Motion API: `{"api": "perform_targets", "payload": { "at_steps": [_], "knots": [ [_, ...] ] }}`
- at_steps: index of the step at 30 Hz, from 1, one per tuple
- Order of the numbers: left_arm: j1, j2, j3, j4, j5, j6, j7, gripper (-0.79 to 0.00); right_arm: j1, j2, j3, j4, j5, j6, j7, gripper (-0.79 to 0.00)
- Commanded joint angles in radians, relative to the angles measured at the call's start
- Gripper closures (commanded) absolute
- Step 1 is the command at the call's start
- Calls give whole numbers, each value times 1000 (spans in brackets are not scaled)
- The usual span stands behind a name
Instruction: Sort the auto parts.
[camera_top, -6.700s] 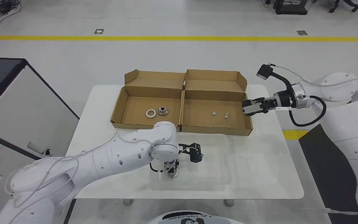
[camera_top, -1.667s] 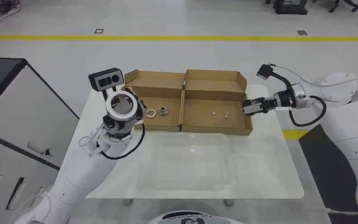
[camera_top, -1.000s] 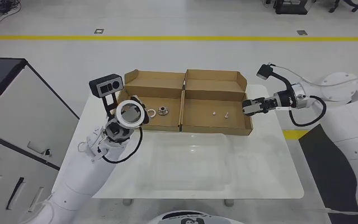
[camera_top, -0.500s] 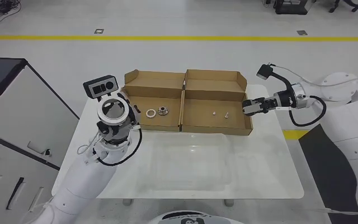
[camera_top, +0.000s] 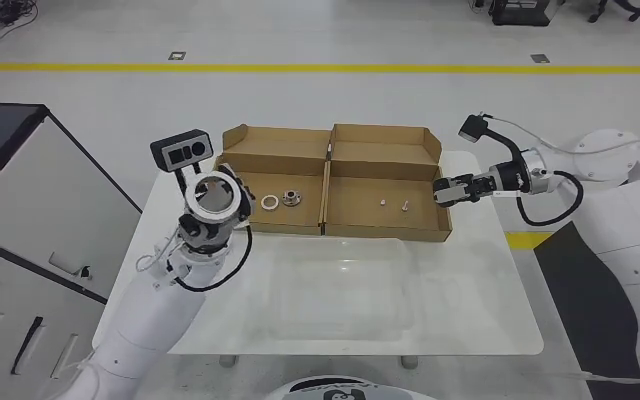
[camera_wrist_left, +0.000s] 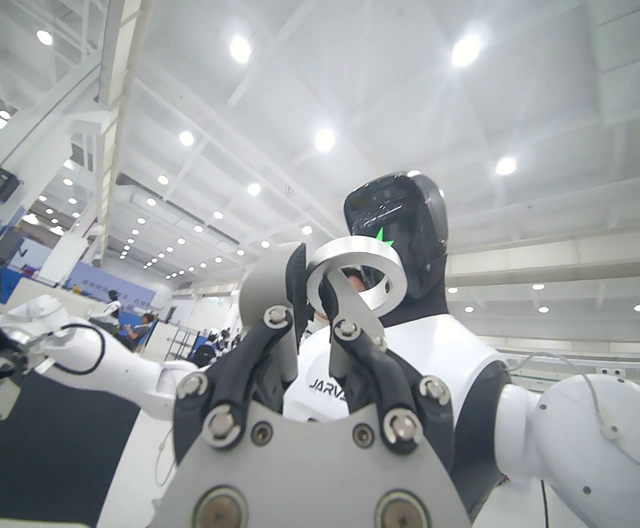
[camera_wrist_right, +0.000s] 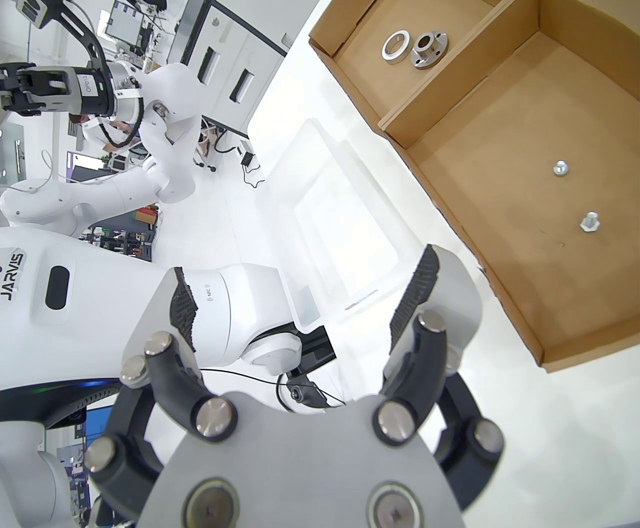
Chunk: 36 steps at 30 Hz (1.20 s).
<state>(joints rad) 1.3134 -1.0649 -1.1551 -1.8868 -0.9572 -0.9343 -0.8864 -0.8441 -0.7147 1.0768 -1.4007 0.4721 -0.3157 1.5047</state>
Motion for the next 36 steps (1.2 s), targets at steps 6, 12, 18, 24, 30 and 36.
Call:
{"api": "perform_targets", "payload": {
  "at_steps": [6,12,18,24,30,36],
  "knots": [
    [5,6,2,2,72,-1,1,0,0,0,0,0,0,0,0,-785],
    [14,3,13,-14,-60,-16,16,0,0,0,0,0,0,0,0,-785],
    [24,-6,4,-18,-122,-2,3,0,0,0,0,0,0,0,0,-785],
    [25,-8,1,-17,-123,2,-1,0,0,0,0,0,0,0,0,-785],
    [25,-8,1,-17,-123,2,-1,0,0,0,0,0,0,0,0,-785],
    [25,-8,1,-17,-123,2,-1,0,0,0,0,0,0,0,0,-785]
  ]
}}
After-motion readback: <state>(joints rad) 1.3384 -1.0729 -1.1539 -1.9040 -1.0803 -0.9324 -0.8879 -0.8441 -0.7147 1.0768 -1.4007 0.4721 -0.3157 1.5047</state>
